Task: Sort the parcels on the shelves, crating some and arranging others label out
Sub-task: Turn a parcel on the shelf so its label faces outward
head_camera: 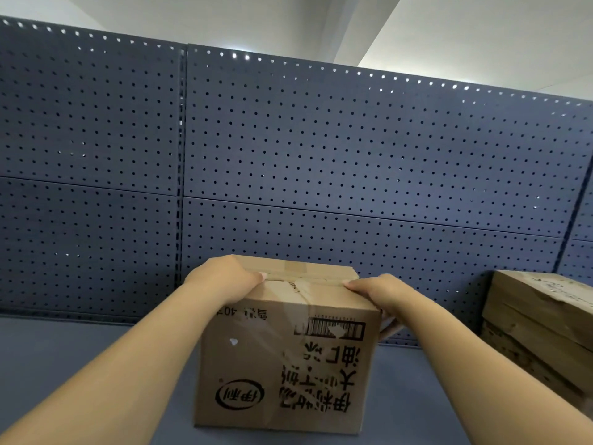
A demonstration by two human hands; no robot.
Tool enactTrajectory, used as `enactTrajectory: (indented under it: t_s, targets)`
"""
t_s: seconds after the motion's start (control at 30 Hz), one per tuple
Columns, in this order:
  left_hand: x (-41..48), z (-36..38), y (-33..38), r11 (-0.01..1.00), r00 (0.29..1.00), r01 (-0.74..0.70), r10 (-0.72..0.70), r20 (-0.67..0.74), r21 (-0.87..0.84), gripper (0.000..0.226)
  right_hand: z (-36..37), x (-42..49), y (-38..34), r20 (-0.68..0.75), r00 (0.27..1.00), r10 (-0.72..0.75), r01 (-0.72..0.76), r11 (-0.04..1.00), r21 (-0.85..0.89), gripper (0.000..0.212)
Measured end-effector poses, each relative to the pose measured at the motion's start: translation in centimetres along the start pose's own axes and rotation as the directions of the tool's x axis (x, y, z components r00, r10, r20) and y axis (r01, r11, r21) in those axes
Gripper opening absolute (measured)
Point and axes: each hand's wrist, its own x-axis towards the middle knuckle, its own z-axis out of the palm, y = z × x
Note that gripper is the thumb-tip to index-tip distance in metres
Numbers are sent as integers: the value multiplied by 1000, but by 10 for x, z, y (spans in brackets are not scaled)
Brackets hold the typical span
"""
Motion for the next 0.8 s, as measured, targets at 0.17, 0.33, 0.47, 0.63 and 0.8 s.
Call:
enactTrajectory:
  t_s: [0.17,0.33,0.47,0.63,0.8]
  targets:
    - [6,0,6,996,998,-57,55,37,74,79,6,1,-23,-132,956,-261,206,922,-326,62]
    - [16,9,13,967,973,-216,203,107,132,71,32,8,-39,47,945,-324,291,767,-572,91]
    - [23,17,14,948,951,-285,261,168,141,59,50,17,-42,152,946,-286,313,681,-662,88]
    - [26,18,16,930,930,-322,276,242,178,54,50,22,-40,188,944,-270,323,658,-681,78]
    - [33,20,15,926,917,-328,265,297,188,54,54,43,-36,228,933,-277,353,596,-722,94]
